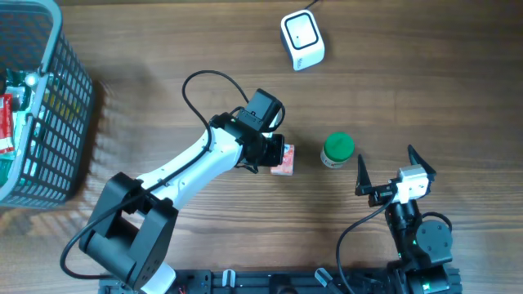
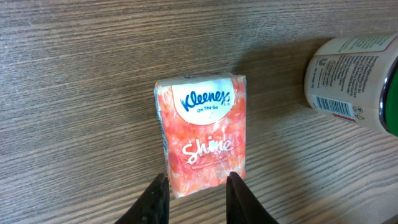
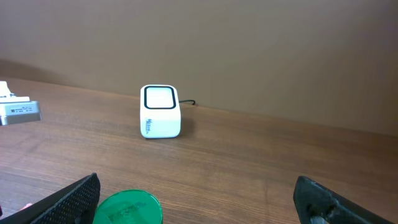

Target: Scan the item barcode

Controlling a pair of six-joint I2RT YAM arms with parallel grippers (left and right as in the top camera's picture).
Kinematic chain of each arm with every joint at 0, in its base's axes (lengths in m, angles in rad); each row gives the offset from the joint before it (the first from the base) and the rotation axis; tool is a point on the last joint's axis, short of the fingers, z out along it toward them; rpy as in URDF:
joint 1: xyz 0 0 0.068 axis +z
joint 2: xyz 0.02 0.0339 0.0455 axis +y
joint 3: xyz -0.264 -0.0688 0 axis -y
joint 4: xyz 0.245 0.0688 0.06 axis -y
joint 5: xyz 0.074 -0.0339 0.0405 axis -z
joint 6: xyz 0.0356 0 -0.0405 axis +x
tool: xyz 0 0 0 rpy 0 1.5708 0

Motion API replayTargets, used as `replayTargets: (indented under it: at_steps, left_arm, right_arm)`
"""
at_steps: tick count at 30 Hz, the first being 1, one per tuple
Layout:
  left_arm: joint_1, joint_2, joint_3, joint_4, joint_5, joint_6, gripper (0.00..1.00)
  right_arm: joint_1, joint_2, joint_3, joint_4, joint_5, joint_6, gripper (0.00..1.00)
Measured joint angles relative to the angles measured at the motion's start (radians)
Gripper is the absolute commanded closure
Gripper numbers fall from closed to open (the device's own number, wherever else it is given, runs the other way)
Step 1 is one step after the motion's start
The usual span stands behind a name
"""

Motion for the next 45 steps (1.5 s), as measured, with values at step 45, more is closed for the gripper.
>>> replayTargets:
  at_steps: [45]
  left_arm:
    - [-0.012,0.138,0.011,0.072,-0.013,-0.076,0.96]
  right_arm:
    - [0.000,0.000,0.000,0.000,0.000,0.000,0.00]
